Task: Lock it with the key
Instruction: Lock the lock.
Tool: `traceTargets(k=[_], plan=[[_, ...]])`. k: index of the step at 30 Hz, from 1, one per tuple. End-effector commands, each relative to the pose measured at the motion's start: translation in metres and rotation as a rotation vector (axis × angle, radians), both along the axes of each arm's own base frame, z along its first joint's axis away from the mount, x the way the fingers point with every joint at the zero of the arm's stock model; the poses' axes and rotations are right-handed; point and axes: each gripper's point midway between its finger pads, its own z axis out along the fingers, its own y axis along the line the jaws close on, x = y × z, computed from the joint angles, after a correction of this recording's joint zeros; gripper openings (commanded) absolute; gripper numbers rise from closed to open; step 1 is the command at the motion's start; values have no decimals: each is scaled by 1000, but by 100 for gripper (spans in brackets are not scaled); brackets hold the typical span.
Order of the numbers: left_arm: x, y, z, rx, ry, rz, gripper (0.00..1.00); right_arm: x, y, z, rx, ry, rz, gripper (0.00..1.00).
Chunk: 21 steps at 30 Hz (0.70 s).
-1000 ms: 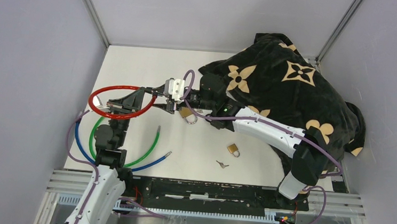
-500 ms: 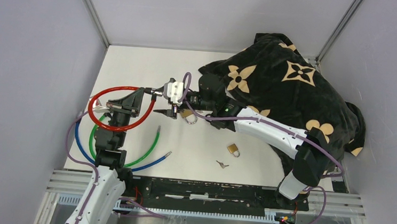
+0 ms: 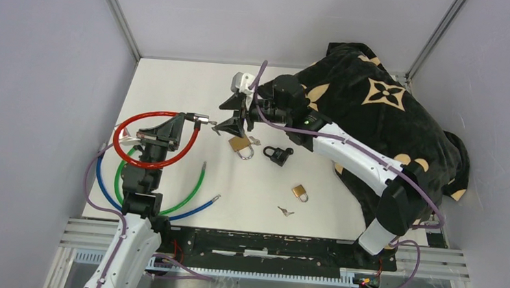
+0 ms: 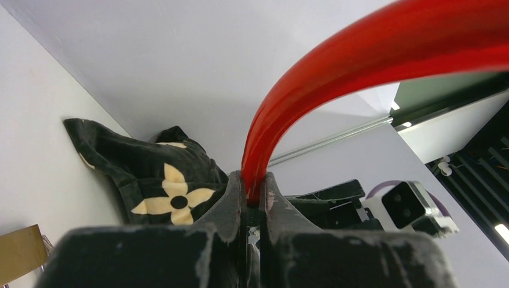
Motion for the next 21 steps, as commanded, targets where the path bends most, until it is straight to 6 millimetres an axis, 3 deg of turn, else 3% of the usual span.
traceTargets(k=[1,8,21], plan=[[-6,5,20,38,-81,41,2,-13,5,25,65,156,63,63],[-6,5,20,37,-83,40,2,-3,7,11,53,211,-14,58],[-7,5,19,38,-82,36,2,10,23,-8,13,90,-61,46]])
